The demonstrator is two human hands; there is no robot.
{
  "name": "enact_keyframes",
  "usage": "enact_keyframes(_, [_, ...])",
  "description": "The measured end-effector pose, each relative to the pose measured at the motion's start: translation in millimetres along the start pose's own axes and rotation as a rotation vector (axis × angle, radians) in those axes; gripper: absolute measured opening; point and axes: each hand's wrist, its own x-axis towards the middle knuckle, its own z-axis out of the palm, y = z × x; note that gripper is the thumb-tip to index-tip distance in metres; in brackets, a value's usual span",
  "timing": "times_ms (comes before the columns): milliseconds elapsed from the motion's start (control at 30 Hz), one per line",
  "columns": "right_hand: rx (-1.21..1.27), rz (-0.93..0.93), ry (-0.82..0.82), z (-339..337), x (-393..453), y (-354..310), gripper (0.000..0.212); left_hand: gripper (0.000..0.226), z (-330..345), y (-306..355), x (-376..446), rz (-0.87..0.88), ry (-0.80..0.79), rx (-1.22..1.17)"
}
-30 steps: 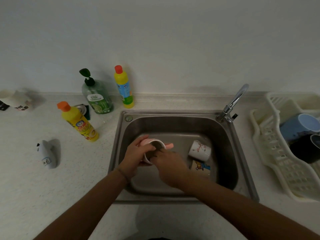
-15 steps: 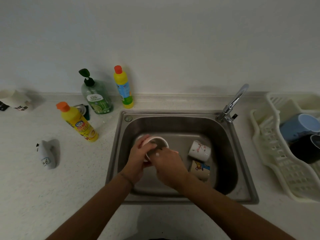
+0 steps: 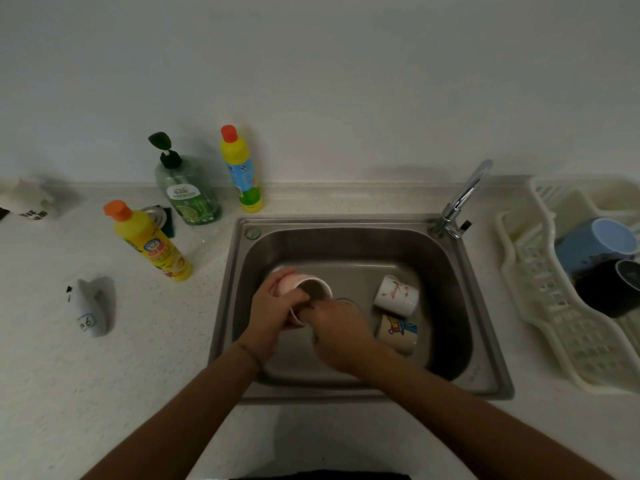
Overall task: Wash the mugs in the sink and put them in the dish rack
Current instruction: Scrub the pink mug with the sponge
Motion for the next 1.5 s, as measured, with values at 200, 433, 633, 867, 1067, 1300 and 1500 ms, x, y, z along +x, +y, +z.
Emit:
enact_keyframes(200, [-0.162,-0.094,0.004,-6,2,10,0.030,0.037,8,-1,-3,-0.175,-0.085,-0.014])
enact_keyframes(433, [0.060,-0.066,-0.205,-50,1,23,0.024,0.077,-37,11,1,-0.091,-0.693,0.430])
enact_keyframes(633, [0.217,-0.037,-0.399,-46,8,30,0.025,0.073,-34,3,3,0.008,-0.689,0.468])
enact_keyframes(867, [0.479,0.033,-0.255,-77,14,44,0.021,0.067,-35,-2,2,0.040,-0.590,0.356])
enact_keyframes(1067, [0.587,0.146,0.242,-46,-6,11,0.039,0.071,-19,2,-2,-0.066,-0.290,-0.019])
enact_keyframes(1300, [0.248,0.077,0.257,-17,-6,-8,0.065,0.054,2,25,-6,-0.157,-0.281,-0.254])
enact_keyframes(1500, [0.148,0.021,0.308,-3,-18,-12,0.073,0.065,6,33,0,-0.092,-0.225,-0.294])
